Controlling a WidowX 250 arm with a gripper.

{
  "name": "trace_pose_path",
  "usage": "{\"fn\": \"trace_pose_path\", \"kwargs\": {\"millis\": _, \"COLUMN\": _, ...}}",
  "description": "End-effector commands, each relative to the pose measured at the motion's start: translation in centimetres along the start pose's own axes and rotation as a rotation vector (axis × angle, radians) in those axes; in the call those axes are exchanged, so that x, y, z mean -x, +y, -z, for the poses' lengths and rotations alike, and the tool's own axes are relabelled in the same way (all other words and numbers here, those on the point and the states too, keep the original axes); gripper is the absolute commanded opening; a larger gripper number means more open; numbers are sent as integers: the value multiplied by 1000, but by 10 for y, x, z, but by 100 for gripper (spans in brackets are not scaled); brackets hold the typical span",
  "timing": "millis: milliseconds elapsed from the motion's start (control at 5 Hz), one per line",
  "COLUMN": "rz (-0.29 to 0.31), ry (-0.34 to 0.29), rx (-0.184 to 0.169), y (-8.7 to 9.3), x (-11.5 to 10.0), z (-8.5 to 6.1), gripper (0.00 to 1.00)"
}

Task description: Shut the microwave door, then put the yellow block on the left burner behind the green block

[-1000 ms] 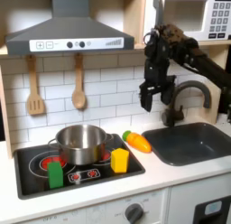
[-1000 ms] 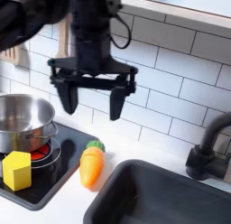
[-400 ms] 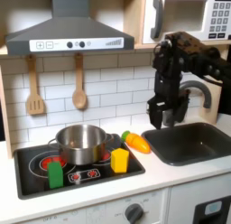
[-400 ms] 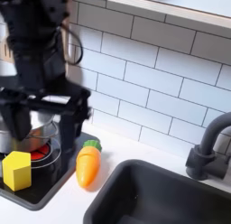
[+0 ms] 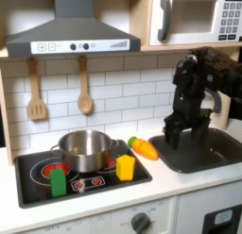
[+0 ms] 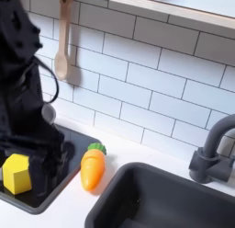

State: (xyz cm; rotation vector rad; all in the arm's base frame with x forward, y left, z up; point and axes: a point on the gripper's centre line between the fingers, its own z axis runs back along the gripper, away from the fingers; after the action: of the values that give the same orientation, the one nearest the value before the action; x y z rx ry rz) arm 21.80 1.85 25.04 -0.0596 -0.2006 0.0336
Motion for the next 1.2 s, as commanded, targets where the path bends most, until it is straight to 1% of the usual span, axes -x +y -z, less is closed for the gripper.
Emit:
{"fn": "trace_pose_path", "kwargs": {"millis": 0, "rz": 4, "ry": -32, "rx": -34, "y": 7, "x": -1, "z": 14, "gripper": 100}}
{"fn": "trace_pose_path", "kwargs": {"millis": 200, "rz": -36, "ry": -32, "rx": -53, "y": 15, "x": -6, "z": 18, "gripper": 100}}
{"fn": "trace_pose_path", "kwargs": {"millis": 400, "rz": -62, "ry": -18, "rx": -43, "y": 19, "x": -11, "z": 23, "gripper": 100}}
{"fn": "trace_pose_path", "kwargs": {"millis": 600, "rz": -86, "ry": 1, "rx": -49, "y": 25, "x": -14, "z": 28, "gripper": 100}}
{"fn": "trace_pose_path", "kwargs": {"millis": 800, "rz": -118, "ry": -3, "rx": -47, "y": 31, "x": -22, "z": 27, "gripper": 100}}
{"fn": "trace_pose_path", "kwargs": {"millis": 1000, "rz": -138, "ry": -5, "rx": -44, "y": 34, "x": -28, "z": 27, "gripper": 100}}
